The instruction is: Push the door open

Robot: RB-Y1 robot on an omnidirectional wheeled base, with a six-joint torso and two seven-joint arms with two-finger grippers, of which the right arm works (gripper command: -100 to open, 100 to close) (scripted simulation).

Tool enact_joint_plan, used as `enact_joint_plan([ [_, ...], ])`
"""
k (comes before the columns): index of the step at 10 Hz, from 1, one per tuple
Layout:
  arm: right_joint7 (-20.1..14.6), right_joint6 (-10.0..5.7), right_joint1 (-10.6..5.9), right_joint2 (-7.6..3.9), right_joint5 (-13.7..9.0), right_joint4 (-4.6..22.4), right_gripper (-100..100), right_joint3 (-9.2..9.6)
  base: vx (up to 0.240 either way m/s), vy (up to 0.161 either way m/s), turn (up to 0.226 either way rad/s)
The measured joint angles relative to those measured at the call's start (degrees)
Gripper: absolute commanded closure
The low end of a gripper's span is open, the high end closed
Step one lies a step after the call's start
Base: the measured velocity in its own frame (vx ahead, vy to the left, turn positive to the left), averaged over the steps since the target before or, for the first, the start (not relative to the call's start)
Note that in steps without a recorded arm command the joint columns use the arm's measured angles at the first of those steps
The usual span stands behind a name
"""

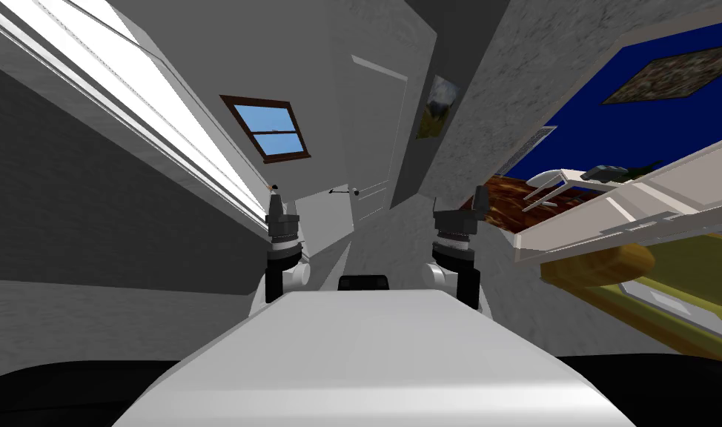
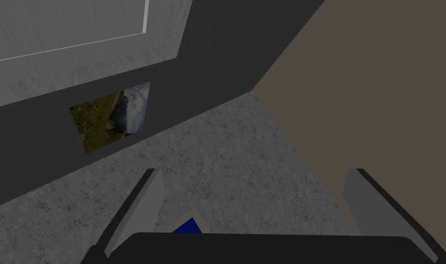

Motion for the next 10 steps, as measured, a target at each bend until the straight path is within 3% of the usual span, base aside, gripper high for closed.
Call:
enact_joint_plan([
  [3, -2.84, -0.16, -1.43, -0.82, -0.17, 2.74, -100, 2.01, 0.152, -0.008, -0.034],
  [8, -7.87, -1.69, -2.23, -2.18, -0.56, 7.11, -100, 5.42, 0.096, -0.005, -0.025],
  [10, -10.46, -2.35, -3.34, -3.02, -0.94, 9.80, -100, 6.69, 0.134, -0.011, -0.046],
])
